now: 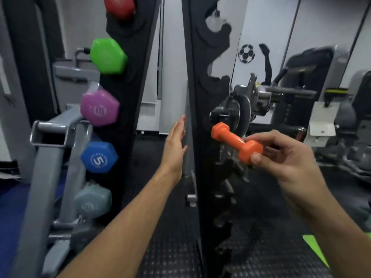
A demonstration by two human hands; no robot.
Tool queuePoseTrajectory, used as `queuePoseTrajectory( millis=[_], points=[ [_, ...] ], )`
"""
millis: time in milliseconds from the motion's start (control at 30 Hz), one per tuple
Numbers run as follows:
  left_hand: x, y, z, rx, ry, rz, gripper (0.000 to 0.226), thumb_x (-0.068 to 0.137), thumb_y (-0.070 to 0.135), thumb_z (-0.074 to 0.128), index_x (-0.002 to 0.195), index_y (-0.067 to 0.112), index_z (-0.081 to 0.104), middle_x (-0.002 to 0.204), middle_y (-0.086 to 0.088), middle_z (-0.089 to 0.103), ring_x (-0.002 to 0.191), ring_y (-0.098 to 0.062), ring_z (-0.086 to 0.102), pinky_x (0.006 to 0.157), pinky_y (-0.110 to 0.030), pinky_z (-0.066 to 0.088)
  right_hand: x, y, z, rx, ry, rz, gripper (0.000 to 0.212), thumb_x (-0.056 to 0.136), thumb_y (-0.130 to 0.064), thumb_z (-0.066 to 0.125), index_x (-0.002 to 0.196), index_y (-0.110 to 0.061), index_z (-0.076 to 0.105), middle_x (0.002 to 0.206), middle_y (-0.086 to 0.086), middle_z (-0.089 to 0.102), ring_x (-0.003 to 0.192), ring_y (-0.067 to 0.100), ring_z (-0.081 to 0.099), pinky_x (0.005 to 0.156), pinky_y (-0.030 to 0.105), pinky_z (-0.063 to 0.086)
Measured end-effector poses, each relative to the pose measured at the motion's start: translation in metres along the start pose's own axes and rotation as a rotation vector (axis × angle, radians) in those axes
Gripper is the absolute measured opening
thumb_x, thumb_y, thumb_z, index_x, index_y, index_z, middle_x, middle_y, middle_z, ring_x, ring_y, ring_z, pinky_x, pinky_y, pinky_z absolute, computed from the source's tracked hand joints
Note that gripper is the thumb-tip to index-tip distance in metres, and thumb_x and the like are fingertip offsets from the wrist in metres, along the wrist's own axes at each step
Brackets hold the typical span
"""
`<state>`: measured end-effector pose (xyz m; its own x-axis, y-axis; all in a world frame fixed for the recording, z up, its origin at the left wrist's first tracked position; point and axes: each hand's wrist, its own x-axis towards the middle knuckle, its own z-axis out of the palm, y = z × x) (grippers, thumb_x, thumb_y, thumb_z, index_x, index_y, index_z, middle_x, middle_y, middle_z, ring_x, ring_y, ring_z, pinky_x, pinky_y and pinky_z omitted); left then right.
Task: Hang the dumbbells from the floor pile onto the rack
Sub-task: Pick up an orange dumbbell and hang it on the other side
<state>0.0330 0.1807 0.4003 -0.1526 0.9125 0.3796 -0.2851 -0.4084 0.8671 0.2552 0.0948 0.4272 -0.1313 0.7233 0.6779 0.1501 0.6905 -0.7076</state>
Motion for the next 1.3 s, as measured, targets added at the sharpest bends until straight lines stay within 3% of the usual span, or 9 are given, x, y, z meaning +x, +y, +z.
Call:
queuePoseTrajectory(
  millis=[100,200,367,533,700,767,900,1100,1300],
  points=[
    [0.015,0.034,0.017,-0.016,-0.048,0.045,0.05,0.109,0.052,0.035,0.156,0.037,0.041,0.156,0.02,0.043,0.147,-0.005,0.037,0.119,-0.04,0.028,0.023,-0.032,0.0,-0.017,0.063,-0.081,0.031,0.076,-0.012,0.077,0.106,-0.017,0.075,0.1,0.005,0.076,0.091,0.025,0.074,0.083,0.032,0.058],
    [0.028,0.058,0.032,0.019,-0.049,0.105,0.059,0.106,0.059,0.034,0.161,0.039,0.03,0.167,0.019,0.029,0.154,-0.006,0.027,0.129,-0.047,0.017,0.05,-0.06,0.0,-0.075,0.128,-0.15,0.031,0.081,-0.008,0.079,0.109,-0.021,0.075,0.103,0.004,0.076,0.093,0.029,0.074,0.086,0.038,0.061],
    [0.047,0.09,0.046,0.075,-0.048,0.156,0.063,0.104,0.067,0.028,0.162,0.045,0.021,0.169,0.021,0.022,0.156,-0.006,0.021,0.129,-0.052,0.014,0.101,-0.107,-0.004,-0.165,0.25,-0.2,0.031,0.089,-0.011,0.076,0.118,-0.022,0.072,0.112,0.0,0.073,0.095,0.012,0.075,0.08,0.026,0.061],
    [0.062,0.129,0.057,0.147,-0.083,0.175,0.085,0.084,0.085,0.029,0.161,0.047,0.024,0.168,0.02,0.027,0.155,-0.008,0.025,0.128,-0.053,0.016,0.177,-0.145,-0.009,-0.129,0.325,-0.226,0.027,0.09,-0.009,0.076,0.113,-0.023,0.07,0.113,-0.003,0.071,0.103,0.016,0.071,0.095,0.039,0.058],
    [0.06,0.142,0.058,0.164,-0.107,0.127,0.07,0.102,0.073,0.023,0.164,0.041,0.016,0.171,0.015,0.021,0.157,-0.012,0.019,0.129,-0.054,0.015,0.25,-0.176,0.005,-0.098,0.275,-0.227,0.021,0.094,-0.007,0.071,0.108,-0.021,0.066,0.106,0.004,0.072,0.102,0.023,0.072,0.084,0.032,0.058],
    [0.06,0.145,0.055,0.162,-0.108,0.122,0.07,0.103,0.071,0.023,0.165,0.038,0.018,0.171,0.013,0.022,0.157,-0.012,0.02,0.129,-0.054,0.015,0.27,-0.181,0.014,-0.122,0.265,-0.211,0.02,0.095,-0.006,0.069,0.109,-0.019,0.064,0.105,0.008,0.071,0.098,0.023,0.072,0.079,0.027,0.056],
    [0.059,0.154,0.054,0.167,-0.117,0.1,0.07,0.104,0.07,0.022,0.164,0.036,0.021,0.17,0.01,0.025,0.157,-0.016,0.023,0.128,-0.054,0.015,0.289,-0.171,0.033,-0.175,0.232,-0.178,0.018,0.095,-0.009,0.07,0.108,-0.02,0.065,0.108,0.009,0.069,0.103,0.025,0.068,0.084,0.034,0.058],
    [0.063,0.155,0.057,0.162,-0.111,0.103,0.072,0.102,0.072,0.022,0.165,0.038,0.017,0.171,0.012,0.022,0.157,-0.014,0.021,0.128,-0.054,0.016,0.299,-0.16,0.045,-0.15,0.16,-0.16,0.017,0.096,-0.008,0.069,0.107,-0.019,0.063,0.114,0.018,0.069,0.096,0.025,0.066,0.067,0.022,0.045],
    [0.065,0.15,0.055,0.154,-0.106,0.073,0.072,0.102,0.073,0.02,0.165,0.038,0.017,0.171,0.01,0.023,0.157,-0.017,0.022,0.128,-0.056,0.019,0.299,-0.152,0.041,-0.047,0.042,-0.131,0.014,0.099,-0.009,0.066,0.107,-0.02,0.061,0.114,0.019,0.067,0.103,0.03,0.069,0.089,0.037,0.059]
  ],
)
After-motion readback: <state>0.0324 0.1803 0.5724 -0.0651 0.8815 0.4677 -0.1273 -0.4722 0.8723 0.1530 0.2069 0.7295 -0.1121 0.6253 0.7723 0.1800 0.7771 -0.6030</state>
